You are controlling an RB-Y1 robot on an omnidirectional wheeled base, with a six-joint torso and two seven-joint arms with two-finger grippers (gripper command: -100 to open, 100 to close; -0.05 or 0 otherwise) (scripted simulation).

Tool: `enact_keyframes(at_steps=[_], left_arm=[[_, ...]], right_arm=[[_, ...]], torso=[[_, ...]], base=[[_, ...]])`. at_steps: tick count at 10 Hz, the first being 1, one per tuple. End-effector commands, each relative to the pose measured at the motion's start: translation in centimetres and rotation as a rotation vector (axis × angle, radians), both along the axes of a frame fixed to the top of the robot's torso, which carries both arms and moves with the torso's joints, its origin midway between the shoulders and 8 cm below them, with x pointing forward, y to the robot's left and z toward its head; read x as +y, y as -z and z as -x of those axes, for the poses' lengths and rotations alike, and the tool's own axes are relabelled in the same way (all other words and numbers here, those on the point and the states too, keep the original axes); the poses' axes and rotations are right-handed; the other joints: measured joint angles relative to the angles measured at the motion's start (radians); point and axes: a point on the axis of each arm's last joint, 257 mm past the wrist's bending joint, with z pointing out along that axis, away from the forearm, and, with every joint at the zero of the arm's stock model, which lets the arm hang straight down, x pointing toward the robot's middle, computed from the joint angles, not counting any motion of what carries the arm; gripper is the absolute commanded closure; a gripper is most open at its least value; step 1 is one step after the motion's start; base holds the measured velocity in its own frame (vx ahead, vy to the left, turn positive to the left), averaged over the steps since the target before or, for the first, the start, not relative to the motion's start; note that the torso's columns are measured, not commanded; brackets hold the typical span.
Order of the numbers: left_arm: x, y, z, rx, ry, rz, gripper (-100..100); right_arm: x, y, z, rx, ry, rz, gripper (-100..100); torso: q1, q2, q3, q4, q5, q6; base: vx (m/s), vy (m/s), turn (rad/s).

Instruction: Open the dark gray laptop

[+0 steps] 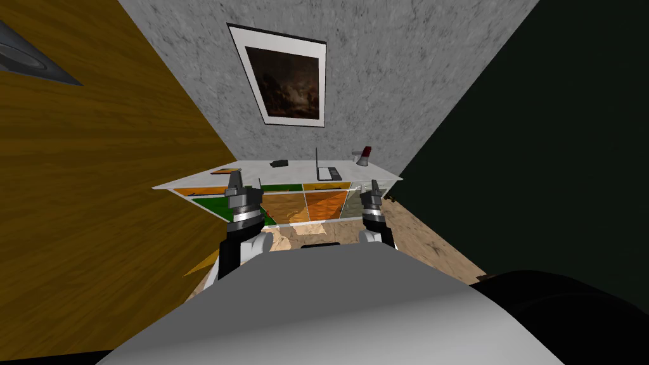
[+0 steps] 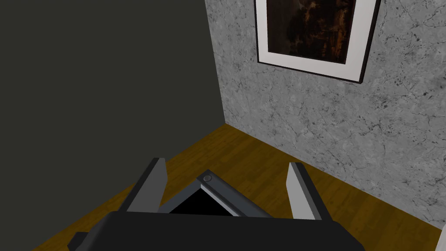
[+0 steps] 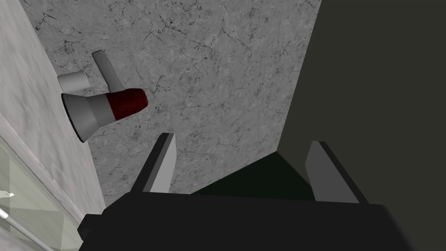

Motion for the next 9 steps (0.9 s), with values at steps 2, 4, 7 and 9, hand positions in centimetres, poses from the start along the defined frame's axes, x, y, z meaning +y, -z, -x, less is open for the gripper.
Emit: enact_keyframes(at_steps=[2,4,7,9], left_arm=[[0.0,0.0,0.0,0.0,0.0,0.0,0],[0.0,-0.01,0.0,0.0,0.0,0.0,0],[0.0,-0.01,0.01,0.0,0.0,0.0,0],[0.0,-0.02,0.01,0.0,0.0,0.0,0]], right_arm=[[0.0,0.0,0.0,0.0,0.0,0.0,0],[0.0,-0.01,0.0,0.0,0.0,0.0,0],[0.0,-0.02,0.01,0.0,0.0,0.0,0],[0.0,-0.02,0.01,0.0,0.0,0.0,0]], torso=[[0.0,0.104,-0.209,0.105,0.0,0.0],[0.0,0.248,-0.497,0.248,0.0,0.0],[0.0,0.47,-0.939,0.47,0.0,0.0],[0.0,0.618,-1.234,0.617,0.0,0.0]], base=[[0.0,0.0,0.0],[0.0,0.0,0.0],[0.0,0.0,0.0],[0.0,0.0,0.0]])
